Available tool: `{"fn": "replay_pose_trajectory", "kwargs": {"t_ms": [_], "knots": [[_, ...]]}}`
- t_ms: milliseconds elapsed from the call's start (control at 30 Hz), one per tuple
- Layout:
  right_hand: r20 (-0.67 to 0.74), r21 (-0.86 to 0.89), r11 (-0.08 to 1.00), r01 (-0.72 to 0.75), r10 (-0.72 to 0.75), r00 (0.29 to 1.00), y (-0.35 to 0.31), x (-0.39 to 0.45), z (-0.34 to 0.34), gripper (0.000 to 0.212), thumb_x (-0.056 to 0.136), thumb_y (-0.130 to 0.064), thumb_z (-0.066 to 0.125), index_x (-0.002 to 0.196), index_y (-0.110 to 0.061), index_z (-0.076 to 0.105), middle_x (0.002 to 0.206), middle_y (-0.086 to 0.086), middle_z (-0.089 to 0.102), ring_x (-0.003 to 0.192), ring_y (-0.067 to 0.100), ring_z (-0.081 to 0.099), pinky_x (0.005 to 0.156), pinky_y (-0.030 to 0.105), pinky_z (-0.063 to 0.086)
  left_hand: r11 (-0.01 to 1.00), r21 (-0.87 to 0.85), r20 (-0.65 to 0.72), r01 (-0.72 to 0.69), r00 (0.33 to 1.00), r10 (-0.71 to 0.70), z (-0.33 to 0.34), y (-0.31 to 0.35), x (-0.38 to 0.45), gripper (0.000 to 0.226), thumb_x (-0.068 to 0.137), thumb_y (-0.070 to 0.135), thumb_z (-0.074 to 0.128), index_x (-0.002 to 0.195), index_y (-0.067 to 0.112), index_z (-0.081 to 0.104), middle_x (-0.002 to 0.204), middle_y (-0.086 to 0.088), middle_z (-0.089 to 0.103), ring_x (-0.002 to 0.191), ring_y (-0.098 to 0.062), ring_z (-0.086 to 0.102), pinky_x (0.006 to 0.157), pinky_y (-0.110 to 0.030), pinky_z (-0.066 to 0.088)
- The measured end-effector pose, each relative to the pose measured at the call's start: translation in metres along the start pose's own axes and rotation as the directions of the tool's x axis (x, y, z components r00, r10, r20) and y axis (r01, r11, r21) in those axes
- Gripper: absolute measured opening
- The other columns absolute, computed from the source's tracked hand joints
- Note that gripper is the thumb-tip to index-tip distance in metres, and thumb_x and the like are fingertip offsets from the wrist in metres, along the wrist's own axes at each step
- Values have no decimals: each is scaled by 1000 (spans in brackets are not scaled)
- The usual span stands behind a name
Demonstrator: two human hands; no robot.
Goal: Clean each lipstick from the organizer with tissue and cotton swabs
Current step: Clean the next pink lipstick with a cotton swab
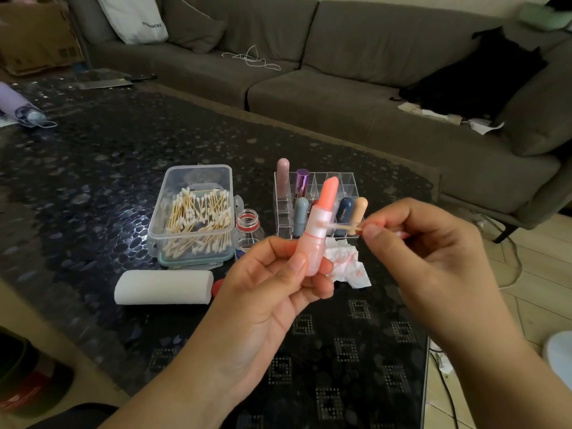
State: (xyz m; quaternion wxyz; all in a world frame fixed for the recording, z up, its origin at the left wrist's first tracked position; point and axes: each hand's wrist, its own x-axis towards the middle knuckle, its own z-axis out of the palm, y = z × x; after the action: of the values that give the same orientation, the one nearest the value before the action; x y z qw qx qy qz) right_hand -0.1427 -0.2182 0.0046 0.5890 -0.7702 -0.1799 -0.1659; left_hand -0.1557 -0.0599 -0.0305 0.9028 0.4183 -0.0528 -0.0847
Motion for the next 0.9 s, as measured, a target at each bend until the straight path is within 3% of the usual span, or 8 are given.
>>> {"fn": "replay_pose_trajectory", "kwargs": {"t_ms": [167,233,333,467,667,900], "knots": [[-11,-1,1000,5,-5,1000,-1,0,0,8,80,-18,62,74,-19,66,55,4,42,50,2,38,48,8,32,999,-39,68,1,998,2,-4,-1,0,5,72,15,76,76,14,73,76,-14,68,64,-18,65,65,-26,55],[-1,0,1000,-3,3,1000,-1,-1,-1,8,80,-18,61,74,-18,66,56,8,44,50,3,38,48,9,32,999,-40,42,12,999,-10,-6,-3,0,9,74,13,64,72,15,73,74,-13,67,62,-17,63,63,-26,55],[15,10,1000,-8,8,1000,0,-1,1,7,78,-15,62,71,-16,65,55,2,46,51,3,39,49,10,34,999,-36,83,14,997,-11,-7,-4,1,4,77,17,69,76,15,72,75,-12,66,63,-16,62,66,-26,54],[-32,-9,1000,4,-5,999,-1,0,-1,10,81,-18,61,72,-17,66,56,4,44,51,3,39,49,9,33,988,-132,168,82,984,-59,-15,-8,3,27,71,23,79,90,7,67,80,-15,64,66,-19,61,69,-29,53],[-5,32,999,1,-1,1000,0,-2,0,10,78,-14,62,69,-16,64,54,-7,44,50,1,37,49,9,32,945,-266,252,191,960,-123,-17,-11,6,34,76,16,75,103,-2,63,78,-14,61,63,-18,58,66,-31,52],[30,6,1000,-25,25,999,1,-1,1,7,78,-15,62,72,-15,65,60,11,50,55,5,40,52,12,35,881,-347,339,322,919,-203,-18,-9,10,25,89,14,63,108,-2,64,79,-11,58,63,-15,55,66,-30,50]]}}
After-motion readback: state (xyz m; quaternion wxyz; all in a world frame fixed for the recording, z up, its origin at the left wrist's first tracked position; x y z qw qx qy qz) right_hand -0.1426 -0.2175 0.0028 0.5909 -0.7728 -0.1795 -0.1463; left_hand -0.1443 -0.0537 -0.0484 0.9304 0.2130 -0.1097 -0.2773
